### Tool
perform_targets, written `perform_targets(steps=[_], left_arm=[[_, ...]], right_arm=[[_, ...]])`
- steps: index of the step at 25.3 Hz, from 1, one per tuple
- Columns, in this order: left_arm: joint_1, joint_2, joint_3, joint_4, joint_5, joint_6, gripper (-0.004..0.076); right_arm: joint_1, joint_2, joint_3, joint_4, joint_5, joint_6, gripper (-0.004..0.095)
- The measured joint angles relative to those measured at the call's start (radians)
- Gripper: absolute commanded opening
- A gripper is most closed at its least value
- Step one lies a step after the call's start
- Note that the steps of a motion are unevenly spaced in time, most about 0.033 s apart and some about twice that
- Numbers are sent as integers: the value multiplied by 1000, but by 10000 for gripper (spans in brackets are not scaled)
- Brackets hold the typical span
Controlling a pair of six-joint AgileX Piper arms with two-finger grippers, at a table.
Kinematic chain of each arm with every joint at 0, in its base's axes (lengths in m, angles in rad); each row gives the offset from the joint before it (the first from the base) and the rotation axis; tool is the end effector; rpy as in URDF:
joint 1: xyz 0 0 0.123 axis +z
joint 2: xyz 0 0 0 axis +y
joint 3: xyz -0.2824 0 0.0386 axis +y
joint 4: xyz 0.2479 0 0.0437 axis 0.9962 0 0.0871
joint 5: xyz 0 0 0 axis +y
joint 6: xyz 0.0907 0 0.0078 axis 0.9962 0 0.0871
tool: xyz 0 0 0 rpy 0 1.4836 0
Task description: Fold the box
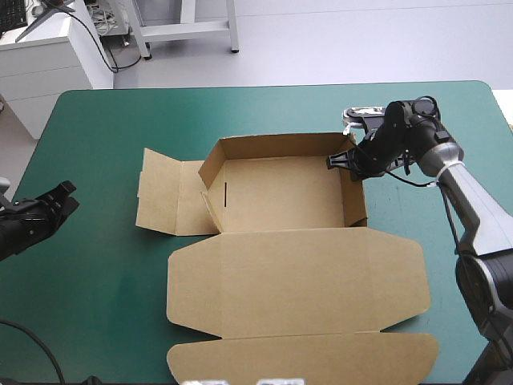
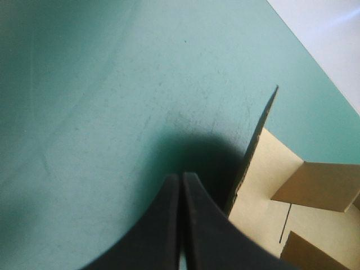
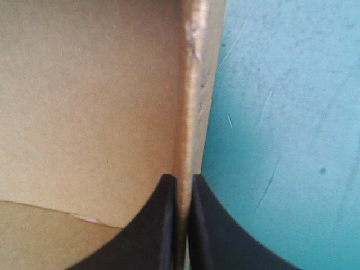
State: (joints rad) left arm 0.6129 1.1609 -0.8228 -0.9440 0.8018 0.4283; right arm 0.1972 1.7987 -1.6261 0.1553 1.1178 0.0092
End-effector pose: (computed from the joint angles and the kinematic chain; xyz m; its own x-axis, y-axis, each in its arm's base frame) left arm 0.2129 0.0848 0.3035 -0.5071 -0.6851 -0.5230 -0.3202 0.7131 -0.6237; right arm 0.3758 0.0880 0.3058 -0.9296 -0.1074 -0.3527 -0.1721 0.9724 0.1574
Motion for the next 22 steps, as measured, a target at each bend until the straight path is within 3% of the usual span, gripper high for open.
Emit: perform_targets(steps=[4, 7, 11, 15, 22], left_arm=[[0, 0, 0, 0, -1, 10, -9], [0, 0, 0, 0, -1, 14, -9], [0, 0, 0, 0, -1, 18, -9], [0, 0, 0, 0, -1, 19, -9], [0, 0, 1, 0, -1, 19, -9]], right_arm=[[0, 14, 0, -1, -34, 0, 57], [0, 14, 0, -1, -39, -9, 182], [0, 16, 1, 9, -35, -25, 519], [1, 20, 3, 15, -22, -27, 943], [1, 20, -160, 15, 99, -9, 928]])
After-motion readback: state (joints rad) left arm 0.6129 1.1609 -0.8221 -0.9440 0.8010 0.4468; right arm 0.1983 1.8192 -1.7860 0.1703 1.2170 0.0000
